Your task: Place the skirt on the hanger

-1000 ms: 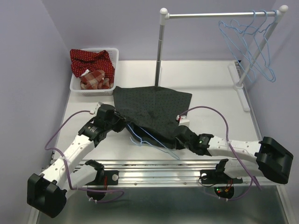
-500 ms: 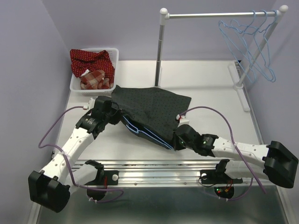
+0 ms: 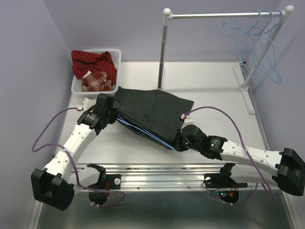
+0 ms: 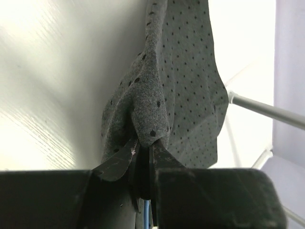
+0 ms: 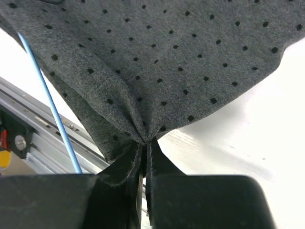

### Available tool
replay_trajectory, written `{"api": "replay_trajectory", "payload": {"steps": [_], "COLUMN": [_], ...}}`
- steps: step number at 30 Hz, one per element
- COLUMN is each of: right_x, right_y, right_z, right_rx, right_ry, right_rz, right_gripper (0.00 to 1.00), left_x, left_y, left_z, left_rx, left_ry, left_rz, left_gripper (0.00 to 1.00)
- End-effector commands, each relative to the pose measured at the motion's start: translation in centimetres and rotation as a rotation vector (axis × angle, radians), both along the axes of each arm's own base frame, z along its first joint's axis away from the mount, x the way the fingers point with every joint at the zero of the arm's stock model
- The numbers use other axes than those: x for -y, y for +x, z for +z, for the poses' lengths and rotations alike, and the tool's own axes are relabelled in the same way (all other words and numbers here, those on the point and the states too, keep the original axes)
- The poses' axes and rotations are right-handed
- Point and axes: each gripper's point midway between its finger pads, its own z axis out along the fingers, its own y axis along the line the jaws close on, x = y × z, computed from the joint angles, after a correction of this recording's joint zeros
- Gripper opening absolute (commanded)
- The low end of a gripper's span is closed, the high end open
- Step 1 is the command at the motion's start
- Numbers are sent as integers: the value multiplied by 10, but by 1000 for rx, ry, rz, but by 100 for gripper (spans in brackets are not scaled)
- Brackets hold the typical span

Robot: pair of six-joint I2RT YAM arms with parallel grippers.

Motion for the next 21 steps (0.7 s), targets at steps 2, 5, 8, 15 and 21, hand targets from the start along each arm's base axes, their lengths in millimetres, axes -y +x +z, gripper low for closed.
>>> {"api": "replay_trajectory", "payload": {"steps": [2,5,8,15,21], "right_x": [48,47,43,23,26], "right_y": [-25,-27,-25,-33,-43], "right_z": [-29,-24,-13,16,20], "right_rx": [-118,-115,-92,-100,-135], "right_ry": [-200,-180,-147,-64,-64], "right_rz": [-7,-3,8,106,134], "right_gripper": [1,1,1,1,1], "left_x": [-76,-86,-84,-94,-109], "left_y": [32,33,41,43,39], "left_z": [53,48,42,12,-5], "left_rx": [178,156,165,94,-6], "left_ry": [209,263,289,358,464], "left_rz": [332,376,345,398,479], "left_gripper": [0,0,0,0,0]}}
